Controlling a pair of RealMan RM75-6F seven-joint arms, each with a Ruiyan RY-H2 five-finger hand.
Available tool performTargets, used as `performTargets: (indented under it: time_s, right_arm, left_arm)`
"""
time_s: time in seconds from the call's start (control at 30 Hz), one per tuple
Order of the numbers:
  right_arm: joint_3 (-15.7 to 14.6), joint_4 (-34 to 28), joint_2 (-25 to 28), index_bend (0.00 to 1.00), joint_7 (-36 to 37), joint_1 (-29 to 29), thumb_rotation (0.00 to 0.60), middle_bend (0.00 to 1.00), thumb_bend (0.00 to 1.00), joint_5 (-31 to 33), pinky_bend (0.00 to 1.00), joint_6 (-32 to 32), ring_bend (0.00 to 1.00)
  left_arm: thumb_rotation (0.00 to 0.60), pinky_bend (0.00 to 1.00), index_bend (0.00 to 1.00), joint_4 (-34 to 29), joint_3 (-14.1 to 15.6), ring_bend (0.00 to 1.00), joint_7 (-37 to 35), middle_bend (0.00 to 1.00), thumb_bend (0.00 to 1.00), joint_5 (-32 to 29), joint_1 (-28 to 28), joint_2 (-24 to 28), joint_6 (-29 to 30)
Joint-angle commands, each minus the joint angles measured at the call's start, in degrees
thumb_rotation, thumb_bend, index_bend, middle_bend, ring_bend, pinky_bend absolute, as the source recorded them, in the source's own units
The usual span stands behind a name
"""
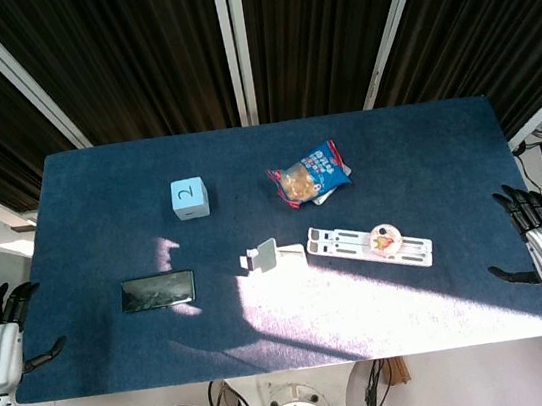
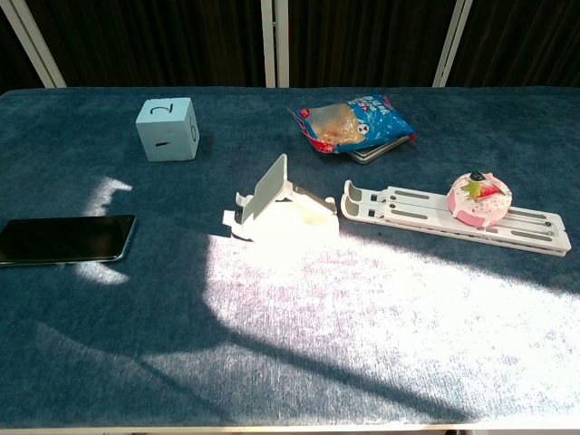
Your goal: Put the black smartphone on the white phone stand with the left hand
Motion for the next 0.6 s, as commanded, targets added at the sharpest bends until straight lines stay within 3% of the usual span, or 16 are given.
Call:
performTargets:
  time_s: [0.03,0.3,0.6]
  right_arm:
    - [0.42,-0.98,0.36,0.00,-0.98,0.50,0.600,0.00,0.11,0.25,0.03,-0.34,0.00]
    - [1.24,-2.96,1.96,0.00,-2.40,0.23,0.600,0.00,0.11,0.43,0.03,1.51,0.00]
    - [1.04,-2.85,2.18,0.00,-2.24,-0.15,0.600,0.00,0.11,0.96,0.03,1.78,0.00]
  left_arm:
    - [0.600,0.00,0.16,-0.31,0.07,0.01,0.12,0.14,0.11,0.17,-0.28,-0.21,-0.43]
    - [0.600,0.00,0.16,-4.40,-0.54,0.02,0.70,0.14,0.11,2.62,-3.42,-1.22,-3.03]
    - [0.600,0.00,0.22,-8.14,-2.88,0.03,11.07,0.14,0.12,-2.92,-12.76,-4.86,-17.87]
